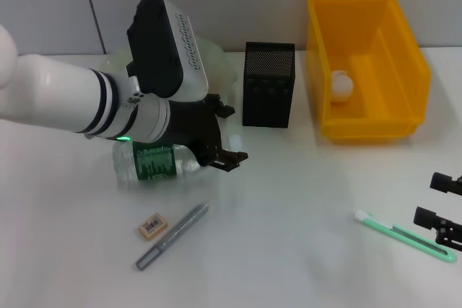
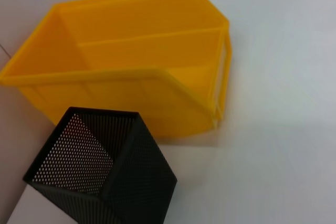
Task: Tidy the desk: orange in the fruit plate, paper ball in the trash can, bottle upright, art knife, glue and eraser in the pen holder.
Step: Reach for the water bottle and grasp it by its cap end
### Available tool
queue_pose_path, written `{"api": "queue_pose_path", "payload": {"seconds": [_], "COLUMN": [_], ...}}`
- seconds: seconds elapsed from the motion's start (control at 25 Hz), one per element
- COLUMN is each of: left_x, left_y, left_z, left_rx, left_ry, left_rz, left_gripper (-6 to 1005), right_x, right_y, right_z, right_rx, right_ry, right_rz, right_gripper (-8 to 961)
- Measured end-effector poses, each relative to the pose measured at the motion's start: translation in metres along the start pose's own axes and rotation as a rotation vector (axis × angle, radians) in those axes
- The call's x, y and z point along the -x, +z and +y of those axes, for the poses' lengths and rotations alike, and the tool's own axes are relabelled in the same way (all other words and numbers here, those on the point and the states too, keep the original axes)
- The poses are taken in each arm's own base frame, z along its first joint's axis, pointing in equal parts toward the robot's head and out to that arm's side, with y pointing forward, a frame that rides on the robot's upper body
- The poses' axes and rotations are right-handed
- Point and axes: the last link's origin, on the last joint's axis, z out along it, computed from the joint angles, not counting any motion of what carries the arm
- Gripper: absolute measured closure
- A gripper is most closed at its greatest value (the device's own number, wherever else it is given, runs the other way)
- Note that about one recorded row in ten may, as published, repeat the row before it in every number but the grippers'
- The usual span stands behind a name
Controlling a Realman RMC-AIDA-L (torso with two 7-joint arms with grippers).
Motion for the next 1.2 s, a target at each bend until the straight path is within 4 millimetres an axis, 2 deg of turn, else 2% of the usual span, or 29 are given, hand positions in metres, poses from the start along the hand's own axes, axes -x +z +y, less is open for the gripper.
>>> {"api": "queue_pose_path", "payload": {"seconds": [0.4, 0.68, 0.92, 1.2], "left_x": [0.000, 0.003, 0.002, 0.000], "left_y": [0.007, 0.010, 0.027, 0.029], "left_z": [-0.004, -0.003, 0.001, 0.001], "left_rx": [-0.021, -0.030, -0.026, -0.034], "left_ry": [0.010, -0.001, 0.031, 0.041], "left_rz": [-0.024, -0.034, -0.066, -0.068], "left_gripper": [189, 190, 190, 190], "right_x": [0.001, 0.001, 0.002, 0.003], "right_y": [0.014, 0.015, 0.017, 0.019], "right_z": [0.000, -0.001, -0.001, -0.001], "right_rx": [0.060, 0.063, 0.065, 0.071], "right_ry": [0.002, 0.004, 0.009, 0.012], "right_rz": [0.047, 0.046, 0.044, 0.039], "right_gripper": [257, 257, 258, 258]}}
